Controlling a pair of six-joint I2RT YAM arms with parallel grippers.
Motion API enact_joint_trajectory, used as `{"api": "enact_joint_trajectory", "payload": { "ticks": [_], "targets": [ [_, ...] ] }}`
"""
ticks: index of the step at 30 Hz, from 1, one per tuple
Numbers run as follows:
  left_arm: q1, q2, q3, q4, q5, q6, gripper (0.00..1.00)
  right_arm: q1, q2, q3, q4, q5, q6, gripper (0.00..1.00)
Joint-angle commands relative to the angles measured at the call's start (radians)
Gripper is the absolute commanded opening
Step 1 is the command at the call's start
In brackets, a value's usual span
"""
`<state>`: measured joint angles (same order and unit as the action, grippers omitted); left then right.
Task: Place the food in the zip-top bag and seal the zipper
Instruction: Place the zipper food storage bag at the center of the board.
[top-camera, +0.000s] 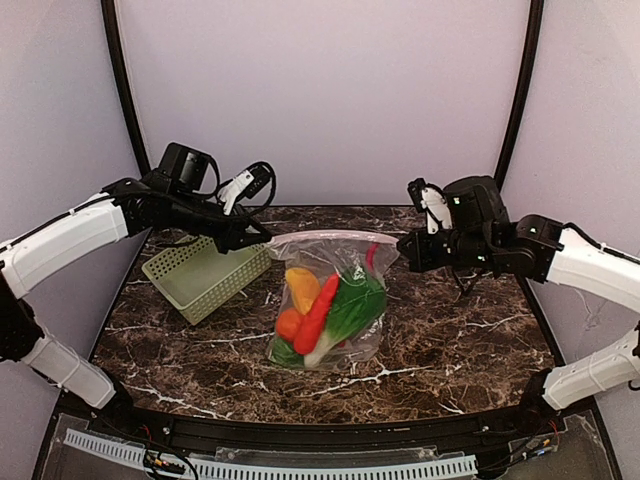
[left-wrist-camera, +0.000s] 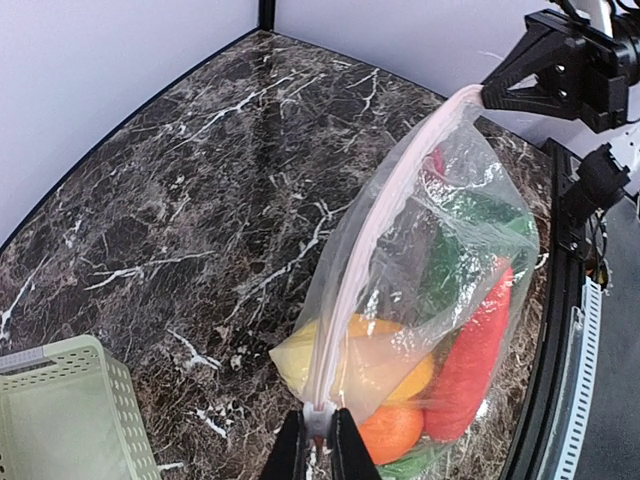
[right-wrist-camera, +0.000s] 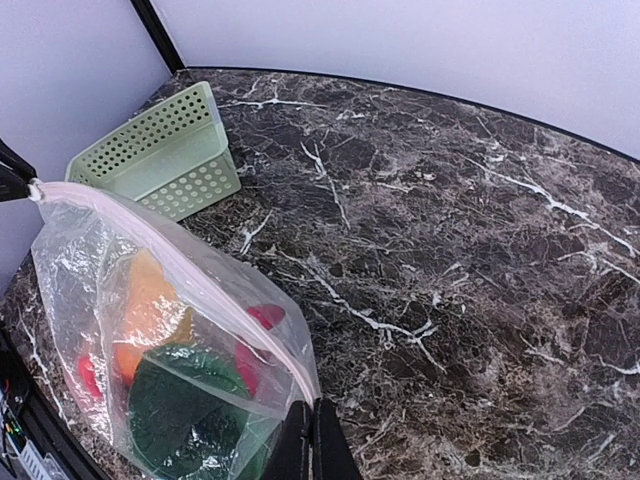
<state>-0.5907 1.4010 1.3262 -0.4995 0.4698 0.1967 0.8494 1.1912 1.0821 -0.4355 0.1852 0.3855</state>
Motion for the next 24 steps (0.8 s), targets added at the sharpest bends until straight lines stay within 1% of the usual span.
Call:
{"api": "enact_joint_trajectory", "payload": {
  "ticks": [1, 5, 7, 8, 9, 10, 11, 12, 13, 14, 17, 20, 23, 24],
  "targets": [
    [0.006, 0.061, 0.030, 0.085, -0.106, -0.096, 0.01, -0.044, 0.049, 0.022, 0.016, 0.006, 0.047, 0.00],
    [0.008, 0.122, 0.057, 0.113, -0.182, -0.160, 0.01, -0.103, 0.087, 0.000, 0.067, -0.053, 0.067, 0.00],
    [0.008, 0.141, 0.053, 0.139, -0.189, -0.186, 0.08, -0.137, 0.111, -0.007, 0.091, -0.092, 0.070, 0.00],
    [0.007, 0.145, 0.049, 0.162, -0.187, -0.226, 0.17, -0.152, 0.124, -0.009, 0.099, -0.106, 0.073, 0.00],
    [0.008, 0.148, 0.039, 0.174, -0.177, -0.240, 0.23, -0.166, 0.136, -0.008, 0.104, -0.119, 0.076, 0.00],
    [0.008, 0.147, 0.033, 0.203, -0.166, -0.265, 0.35, -0.177, 0.150, -0.007, 0.105, -0.130, 0.081, 0.00],
    [0.007, 0.141, 0.016, 0.231, -0.164, -0.275, 0.39, -0.188, 0.162, -0.007, 0.108, -0.143, 0.083, 0.00],
    [0.007, 0.136, 0.009, 0.243, -0.169, -0.297, 0.49, -0.197, 0.172, -0.008, 0.112, -0.154, 0.082, 0.01],
    [0.008, 0.124, -0.008, 0.262, -0.175, -0.307, 0.53, -0.204, 0.181, -0.010, 0.118, -0.163, 0.083, 0.03],
    [0.008, 0.118, -0.017, 0.269, -0.189, -0.321, 0.59, -0.212, 0.192, -0.013, 0.123, -0.171, 0.083, 0.06],
    [0.009, 0.090, -0.057, 0.287, -0.216, -0.333, 0.69, -0.233, 0.205, -0.024, 0.139, -0.181, 0.080, 0.17],
    [0.008, 0.063, -0.098, 0.286, -0.262, -0.343, 0.73, -0.250, 0.211, -0.032, 0.145, -0.206, 0.074, 0.29],
    [0.013, 0.038, -0.128, 0.286, -0.291, -0.353, 0.77, -0.267, 0.208, -0.044, 0.146, -0.207, 0.066, 0.46],
    [0.016, 0.023, -0.143, 0.287, -0.300, -0.356, 0.78, -0.271, 0.206, -0.049, 0.146, -0.207, 0.062, 0.53]
  ]
}}
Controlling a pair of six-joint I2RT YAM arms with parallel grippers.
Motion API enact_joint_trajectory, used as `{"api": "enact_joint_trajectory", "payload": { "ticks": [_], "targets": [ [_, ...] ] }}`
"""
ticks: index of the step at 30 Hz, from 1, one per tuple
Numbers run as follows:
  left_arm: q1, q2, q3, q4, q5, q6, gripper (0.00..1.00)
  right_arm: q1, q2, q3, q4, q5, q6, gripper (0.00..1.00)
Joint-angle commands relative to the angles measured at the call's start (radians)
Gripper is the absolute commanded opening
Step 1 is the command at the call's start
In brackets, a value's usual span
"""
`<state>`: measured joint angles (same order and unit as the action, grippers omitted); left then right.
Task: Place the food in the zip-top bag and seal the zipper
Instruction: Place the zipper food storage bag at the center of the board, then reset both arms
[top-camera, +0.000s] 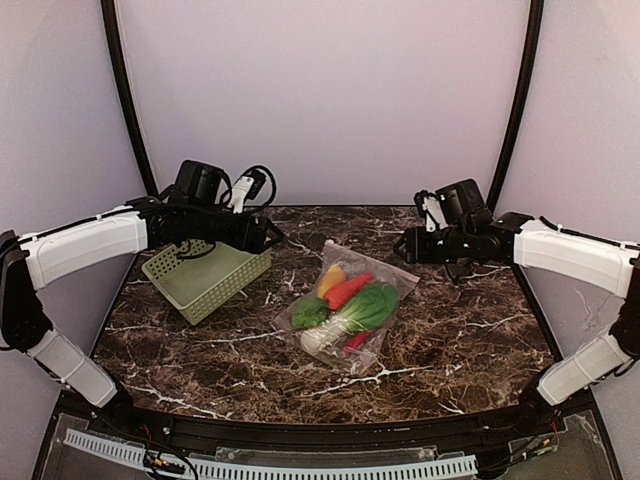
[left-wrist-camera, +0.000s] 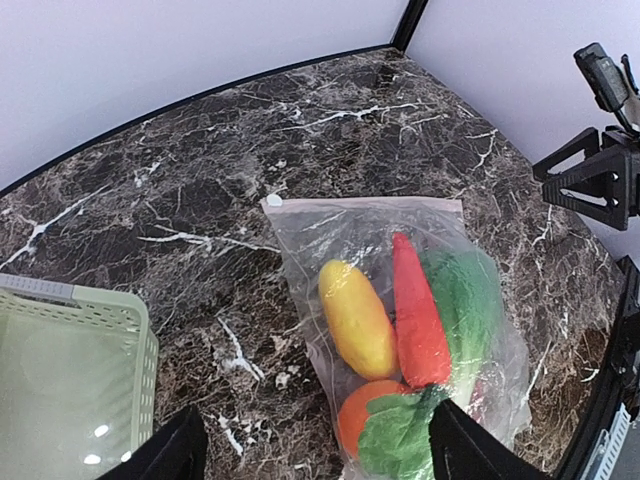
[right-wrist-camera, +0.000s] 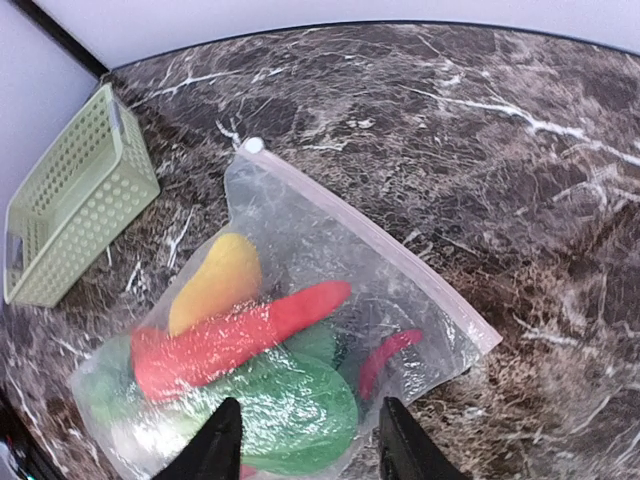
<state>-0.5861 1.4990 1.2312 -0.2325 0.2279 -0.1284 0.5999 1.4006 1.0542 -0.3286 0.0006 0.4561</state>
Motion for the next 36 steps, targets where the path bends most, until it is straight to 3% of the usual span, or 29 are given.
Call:
{"api": "enact_joint_trajectory", "payload": {
  "ticks": [1, 5, 8, 13, 23, 30, 36],
  "targets": [
    [0.018, -0.082, -0.055, 0.021, -0.062, -0.037, 0.79, -0.030, -0.007, -0.026, 0.039, -0.023, -0.015, 0.59],
    [0.056, -0.131, -0.115, 0.047, -0.084, -0.062, 0.82, -0.056, -0.027, -0.050, 0.040, -0.017, -0.040, 0.88],
    [0.101, -0.163, -0.162, 0.064, -0.095, -0.069, 0.82, -0.087, -0.050, -0.074, 0.046, -0.011, -0.065, 0.98],
    [0.196, -0.217, -0.230, 0.098, -0.125, -0.098, 0.82, -0.171, -0.102, -0.129, 0.061, -0.017, -0.100, 0.99],
    [0.510, -0.348, -0.396, 0.276, -0.085, -0.196, 0.83, -0.409, -0.261, -0.237, 0.067, -0.031, -0.140, 0.99],
    [0.569, -0.543, -0.597, 0.397, -0.337, -0.143, 0.91, -0.533, -0.428, -0.375, 0.212, -0.022, -0.191, 0.99],
    [0.569, -0.633, -0.736, 0.523, -0.497, -0.058, 0.92, -0.549, -0.529, -0.505, 0.392, 0.068, -0.264, 0.99]
  ]
}}
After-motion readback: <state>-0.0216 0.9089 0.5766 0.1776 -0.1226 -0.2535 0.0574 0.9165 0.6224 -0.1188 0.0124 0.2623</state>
